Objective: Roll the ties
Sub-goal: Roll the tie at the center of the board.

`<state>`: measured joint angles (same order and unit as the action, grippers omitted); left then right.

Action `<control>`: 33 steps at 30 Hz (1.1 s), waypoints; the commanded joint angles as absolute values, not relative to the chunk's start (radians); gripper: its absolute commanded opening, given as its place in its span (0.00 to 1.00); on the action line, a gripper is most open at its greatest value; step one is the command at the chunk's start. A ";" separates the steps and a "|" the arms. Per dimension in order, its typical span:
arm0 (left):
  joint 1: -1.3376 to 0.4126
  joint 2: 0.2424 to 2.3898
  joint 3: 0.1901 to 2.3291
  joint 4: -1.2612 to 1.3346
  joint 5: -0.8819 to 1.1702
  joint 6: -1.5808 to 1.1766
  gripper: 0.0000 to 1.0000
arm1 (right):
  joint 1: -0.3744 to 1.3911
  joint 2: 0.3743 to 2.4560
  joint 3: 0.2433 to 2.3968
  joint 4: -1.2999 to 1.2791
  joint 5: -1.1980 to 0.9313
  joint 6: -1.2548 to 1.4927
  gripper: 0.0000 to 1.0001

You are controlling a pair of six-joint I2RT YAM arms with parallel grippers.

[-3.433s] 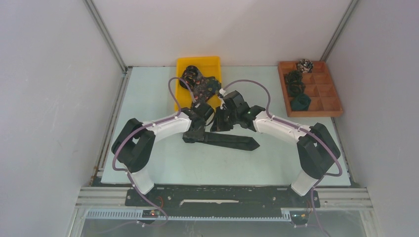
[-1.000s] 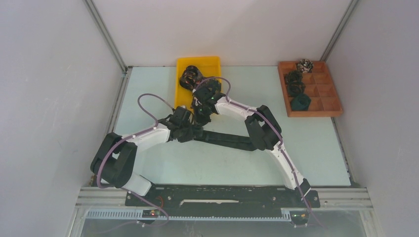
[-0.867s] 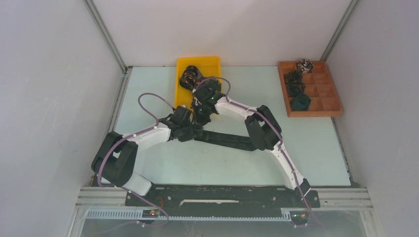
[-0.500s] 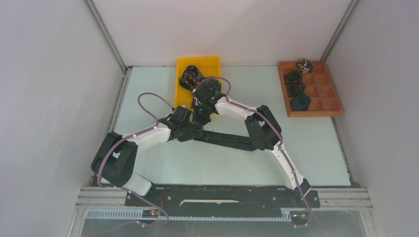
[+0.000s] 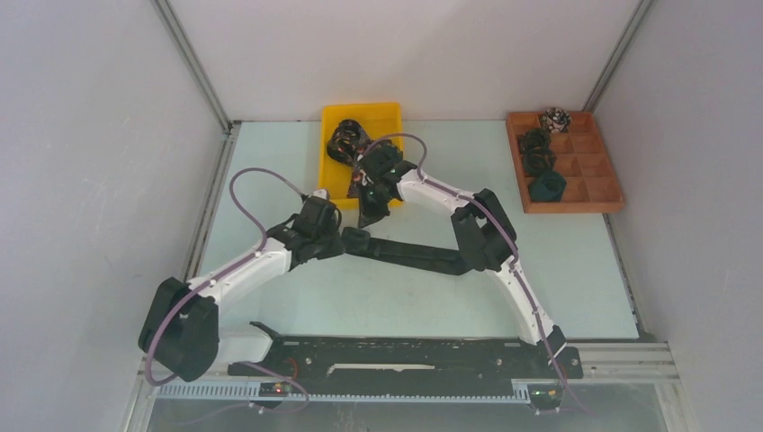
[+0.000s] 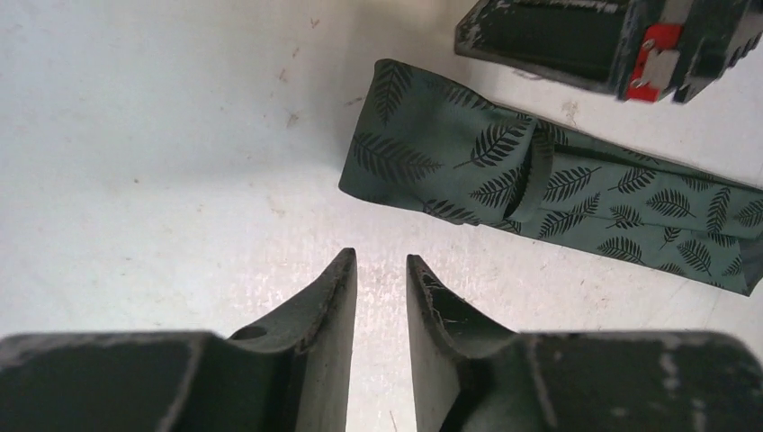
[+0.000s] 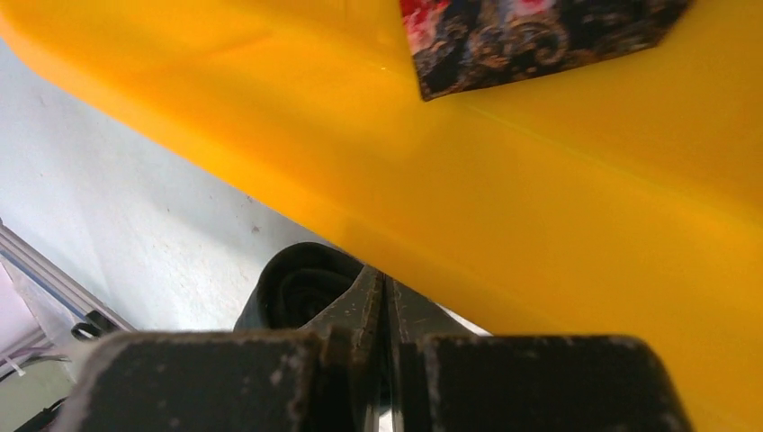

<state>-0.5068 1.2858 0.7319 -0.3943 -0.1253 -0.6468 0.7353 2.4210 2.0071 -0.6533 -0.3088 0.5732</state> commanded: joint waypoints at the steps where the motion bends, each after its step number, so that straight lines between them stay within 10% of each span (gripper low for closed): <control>1: -0.499 1.213 0.734 -0.424 -0.180 -0.586 0.34 | 0.707 2.296 2.052 -0.687 -0.274 0.553 0.07; 17: -0.391 1.158 0.703 -0.318 -0.046 -0.524 0.78 | 0.731 2.041 1.614 -0.433 -0.331 0.648 0.19; 33: -0.319 1.320 0.734 -0.239 0.111 -0.498 0.76 | 0.768 2.115 1.578 -0.371 -0.366 0.684 0.12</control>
<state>-0.3241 1.2926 0.7090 -0.2989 0.0486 -0.5217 0.7719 2.1010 1.5864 -0.4107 -0.3626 0.6735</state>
